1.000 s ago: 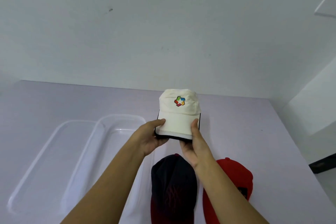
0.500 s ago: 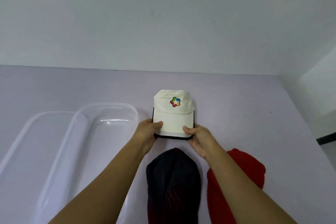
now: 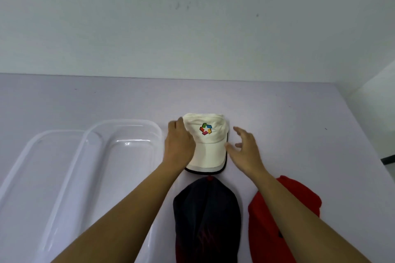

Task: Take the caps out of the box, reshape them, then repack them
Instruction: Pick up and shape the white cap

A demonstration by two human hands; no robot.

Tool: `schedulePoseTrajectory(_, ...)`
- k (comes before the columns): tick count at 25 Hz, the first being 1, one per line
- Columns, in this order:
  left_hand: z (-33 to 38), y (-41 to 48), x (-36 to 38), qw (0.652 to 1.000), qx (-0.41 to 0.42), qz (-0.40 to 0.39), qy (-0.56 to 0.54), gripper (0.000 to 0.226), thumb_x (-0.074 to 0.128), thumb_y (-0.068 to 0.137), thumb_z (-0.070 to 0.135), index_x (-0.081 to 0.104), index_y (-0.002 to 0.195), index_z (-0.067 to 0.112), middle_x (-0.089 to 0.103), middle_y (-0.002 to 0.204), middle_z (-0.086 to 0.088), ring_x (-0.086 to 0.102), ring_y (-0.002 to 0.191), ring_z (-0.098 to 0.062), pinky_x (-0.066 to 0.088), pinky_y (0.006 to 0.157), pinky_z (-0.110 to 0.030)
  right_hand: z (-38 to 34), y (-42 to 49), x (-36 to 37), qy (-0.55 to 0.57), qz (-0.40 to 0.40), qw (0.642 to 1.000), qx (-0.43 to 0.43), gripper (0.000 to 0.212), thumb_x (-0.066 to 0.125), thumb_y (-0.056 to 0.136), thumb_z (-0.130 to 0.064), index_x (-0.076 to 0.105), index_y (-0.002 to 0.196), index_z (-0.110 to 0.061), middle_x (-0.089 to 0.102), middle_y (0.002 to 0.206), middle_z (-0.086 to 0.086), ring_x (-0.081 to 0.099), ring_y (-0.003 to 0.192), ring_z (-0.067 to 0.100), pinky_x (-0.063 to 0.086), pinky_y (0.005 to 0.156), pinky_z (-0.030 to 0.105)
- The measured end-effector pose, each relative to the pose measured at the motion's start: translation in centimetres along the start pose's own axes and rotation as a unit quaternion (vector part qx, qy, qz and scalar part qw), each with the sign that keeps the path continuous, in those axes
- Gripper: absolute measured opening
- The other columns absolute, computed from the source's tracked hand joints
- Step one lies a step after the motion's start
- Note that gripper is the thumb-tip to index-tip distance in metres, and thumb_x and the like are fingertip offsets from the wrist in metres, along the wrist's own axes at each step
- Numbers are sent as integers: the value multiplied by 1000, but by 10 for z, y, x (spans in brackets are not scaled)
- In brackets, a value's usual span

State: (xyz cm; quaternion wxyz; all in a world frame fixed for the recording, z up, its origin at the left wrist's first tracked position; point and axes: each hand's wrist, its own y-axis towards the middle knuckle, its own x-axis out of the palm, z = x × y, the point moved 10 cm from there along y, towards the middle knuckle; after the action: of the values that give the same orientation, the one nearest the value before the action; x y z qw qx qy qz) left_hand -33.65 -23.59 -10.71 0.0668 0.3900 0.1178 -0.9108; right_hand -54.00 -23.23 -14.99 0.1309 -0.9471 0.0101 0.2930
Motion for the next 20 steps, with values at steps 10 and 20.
schedulePoseTrajectory(10,14,52,2,987,105,-117,-12,21,46,97,17,59,111,7,55,113,-8,67,77,-28,51,62,-21,-63,43,18,-78,-88,986,-119,31,54,92,-23,52,121,-11,54,123,3,51,107,16,37,84,21)
schedulePoseTrajectory(20,20,58,2,981,151,-74,92,32,45,98,23,51,124,6,51,126,-17,60,98,-31,46,87,-34,-66,51,7,-217,-49,966,-128,36,54,91,-35,51,119,-12,49,122,5,54,95,21,40,78,30)
